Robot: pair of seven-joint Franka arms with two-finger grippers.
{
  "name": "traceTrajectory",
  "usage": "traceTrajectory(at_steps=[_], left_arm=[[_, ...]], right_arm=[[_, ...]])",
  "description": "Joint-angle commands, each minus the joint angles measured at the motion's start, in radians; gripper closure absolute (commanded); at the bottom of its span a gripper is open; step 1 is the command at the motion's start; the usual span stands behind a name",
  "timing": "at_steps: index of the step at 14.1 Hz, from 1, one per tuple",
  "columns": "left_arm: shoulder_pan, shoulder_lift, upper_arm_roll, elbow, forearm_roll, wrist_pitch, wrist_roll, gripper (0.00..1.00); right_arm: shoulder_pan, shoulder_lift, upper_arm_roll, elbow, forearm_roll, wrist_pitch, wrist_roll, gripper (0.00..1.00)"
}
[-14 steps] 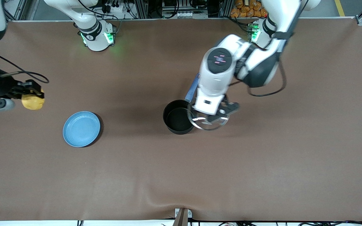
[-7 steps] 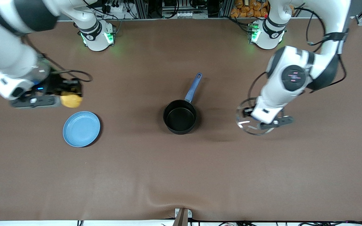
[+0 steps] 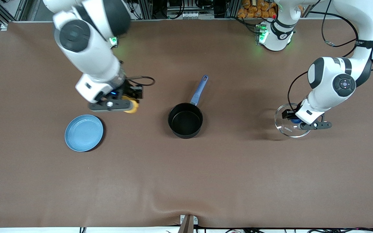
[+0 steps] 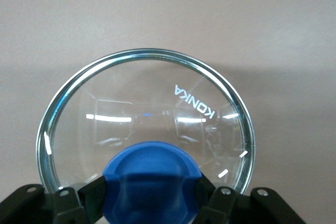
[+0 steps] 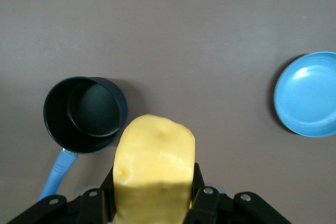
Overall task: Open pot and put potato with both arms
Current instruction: 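Set the lid on the table while the right gripper carries the potato over the pot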
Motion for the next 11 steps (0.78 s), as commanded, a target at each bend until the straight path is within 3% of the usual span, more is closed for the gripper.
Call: traceTrajectory(at_steps=[1,6,10,11], left_arm=[[0.010,0.039,-0.015,-0.020,-0.016,0.041,0.049,1.00],[0.032,0.120,-0.020,-0.013,-0.022,0.116,0.124,1.00],[0.041,0.154,-0.021,-0.010,-0.027,0.159,0.162,1.00],[0.043,0.166,-0.021,-0.005,-0.029,0.164,0.162,0.80]], right_arm=[[0.081,0.091,-0.013,0.040,-0.002,0.064,0.092,1.00],[0.210,0.224,-0.014,0.033,-0.010,0.233,0.210,1.00],[0.260,0.312,-0.016,0.030,-0.080,0.303,0.280,1.00],[0.266,0.336,-0.016,0.029,-0.096,0.326,0.297,1.00]])
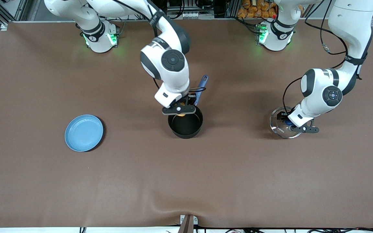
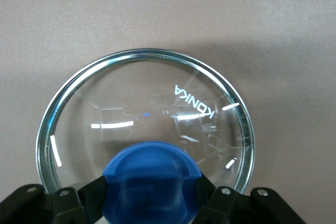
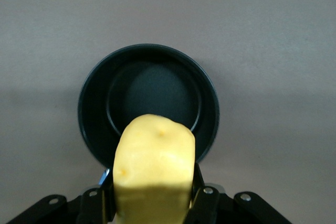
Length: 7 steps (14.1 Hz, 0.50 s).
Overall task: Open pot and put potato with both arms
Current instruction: 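Set the lid on the table while the right gripper carries the potato over the pot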
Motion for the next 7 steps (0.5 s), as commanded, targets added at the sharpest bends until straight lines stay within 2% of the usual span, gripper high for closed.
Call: traceTrajectory(at_steps=[1,3,5,7], left_arm=[[0.019,0.021,-0.014,0.020,-0.025,0.024,0.032,0.61],[0.019,0.026,-0.016,0.033,-0.028,0.024,0.028,0.00],[0.016,-0.002,-0.037,0.033,-0.093,0.017,0.026,0.00],[0.018,-0.084,-0.053,0.024,-0.129,-0.006,0.018,0.00]], right_arm=[[0.029,0.065,-0.012,0.025,-0.049,0.045,0.055,1.00],[0.033,0.091,-0.014,0.024,-0.053,0.094,0.073,1.00],[0.033,0.112,-0.017,0.024,-0.054,0.118,0.075,1.00],[0.033,0.132,-0.017,0.024,-0.067,0.144,0.078,1.00]])
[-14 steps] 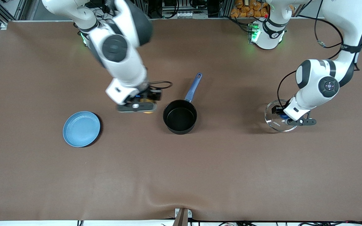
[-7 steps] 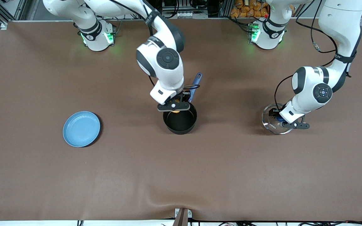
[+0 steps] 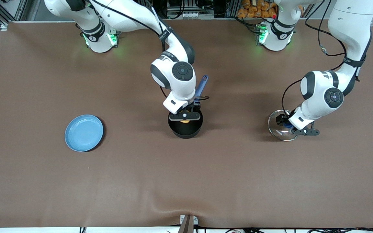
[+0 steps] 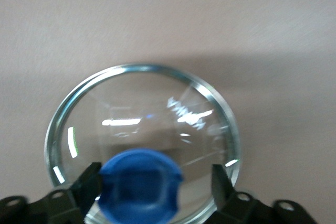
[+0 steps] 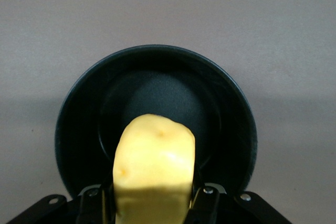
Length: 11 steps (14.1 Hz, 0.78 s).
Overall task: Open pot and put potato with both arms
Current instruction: 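Set the lid on the table while the right gripper carries the potato over the pot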
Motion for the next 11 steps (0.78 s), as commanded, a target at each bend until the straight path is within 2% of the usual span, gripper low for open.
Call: traceTrajectory(at_steps=[1,5,7,10,11], left_arm=[[0.012,-0.130,-0.040,-0.011,-0.059,-0.063,0.013,0.00],[0.012,-0.306,-0.042,0.038,-0.059,-0.296,0.002,0.00],[0.012,-0.372,-0.043,0.035,-0.059,-0.346,-0.017,0.00],[0.014,-0.470,-0.039,0.053,-0.061,-0.432,-0.032,0.00],[0.014,-0.492,-0.034,0.076,-0.059,-0.470,-0.029,0.00]], right_arm=[[0.012,0.035,-0.012,0.023,-0.028,0.022,0.034,1.00],[0.012,0.074,-0.012,0.023,-0.060,0.070,0.054,1.00],[0.020,0.089,-0.012,0.025,-0.062,0.084,0.057,0.98],[0.020,0.106,-0.012,0.025,-0.062,0.094,0.073,0.72],[0.018,0.107,-0.012,0.025,-0.060,0.104,0.076,0.57]])
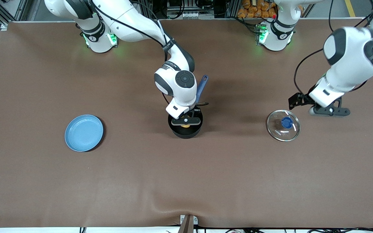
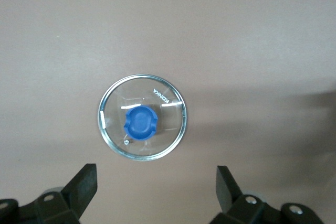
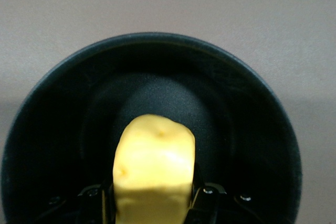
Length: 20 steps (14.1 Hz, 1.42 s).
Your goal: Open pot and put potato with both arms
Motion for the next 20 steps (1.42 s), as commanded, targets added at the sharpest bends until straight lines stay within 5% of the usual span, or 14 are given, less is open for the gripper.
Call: traceTrajectory(at_steps=[1,5,10,20], left_arm=[[0.029,-0.065,0.002,0.064,-0.020,-0.119,0.003,0.00],[0.070,-0.057,0.004,0.233,-0.011,-0.311,0.002,0.00],[0.103,-0.049,0.002,0.371,-0.002,-0.432,-0.004,0.00],[0.085,0.047,-0.039,0.598,0.052,-0.547,-0.024,0.00]], right_arm=[[0.010,0.019,-0.009,0.024,-0.023,0.011,0.043,0.48],[0.009,0.017,-0.009,0.024,-0.023,0.011,0.045,0.25],[-0.007,-0.012,-0.012,0.024,-0.018,-0.006,0.034,0.29],[-0.192,-0.488,-0.007,0.033,0.107,-0.500,-0.167,0.29]])
